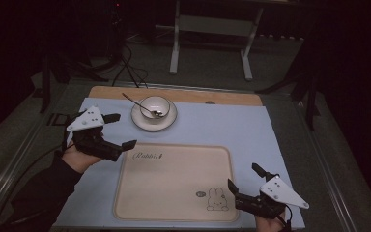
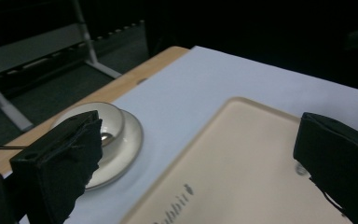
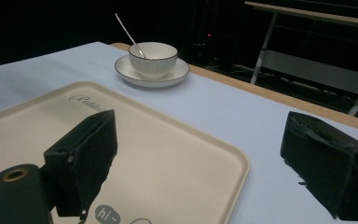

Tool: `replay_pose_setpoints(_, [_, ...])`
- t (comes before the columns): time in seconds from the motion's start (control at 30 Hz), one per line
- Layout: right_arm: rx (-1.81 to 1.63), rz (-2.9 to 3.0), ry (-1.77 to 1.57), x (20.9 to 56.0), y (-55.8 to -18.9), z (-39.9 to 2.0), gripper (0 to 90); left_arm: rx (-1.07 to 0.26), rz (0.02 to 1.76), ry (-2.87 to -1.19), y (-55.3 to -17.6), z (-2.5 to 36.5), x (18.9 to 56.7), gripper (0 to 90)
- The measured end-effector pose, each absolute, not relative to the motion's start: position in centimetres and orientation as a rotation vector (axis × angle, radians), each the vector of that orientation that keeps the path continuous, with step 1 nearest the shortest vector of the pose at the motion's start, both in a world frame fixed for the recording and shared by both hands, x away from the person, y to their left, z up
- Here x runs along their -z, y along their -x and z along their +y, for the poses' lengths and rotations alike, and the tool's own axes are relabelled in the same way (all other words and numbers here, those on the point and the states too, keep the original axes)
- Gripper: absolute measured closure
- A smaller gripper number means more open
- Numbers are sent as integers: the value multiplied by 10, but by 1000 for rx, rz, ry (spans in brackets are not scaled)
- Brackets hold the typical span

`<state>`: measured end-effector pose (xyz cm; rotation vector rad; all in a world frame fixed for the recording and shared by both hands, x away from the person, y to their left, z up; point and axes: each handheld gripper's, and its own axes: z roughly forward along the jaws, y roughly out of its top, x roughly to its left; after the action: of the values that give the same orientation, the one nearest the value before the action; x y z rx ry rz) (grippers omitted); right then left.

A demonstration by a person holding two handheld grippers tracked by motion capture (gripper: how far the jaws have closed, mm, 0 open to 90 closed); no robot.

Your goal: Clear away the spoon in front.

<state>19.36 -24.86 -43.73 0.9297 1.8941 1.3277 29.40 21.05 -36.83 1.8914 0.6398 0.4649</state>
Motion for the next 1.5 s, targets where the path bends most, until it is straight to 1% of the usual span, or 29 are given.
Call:
replay_pose_setpoints(0.77, [-1326,1908,-928,439,-194,-247,109,-456,860,-1765,-342,235,399,48])
replay_pose_setpoints(0.93, [-1327,1905,-927,440,-194,-247,109,-441,902,-1781,-351,237,412,48])
replay_pose_setpoints(1.03, [-1326,1912,-927,440,-195,-246,109,-424,928,-1755,-356,241,417,62])
replay_pose_setpoints(1.23, [-1323,1914,-923,440,-194,-246,109,-394,1003,-1692,-369,247,432,62])
replay_pose_setpoints(1.5, [-1322,1916,-921,441,-194,-245,109,-375,1051,-1636,-385,251,448,69])
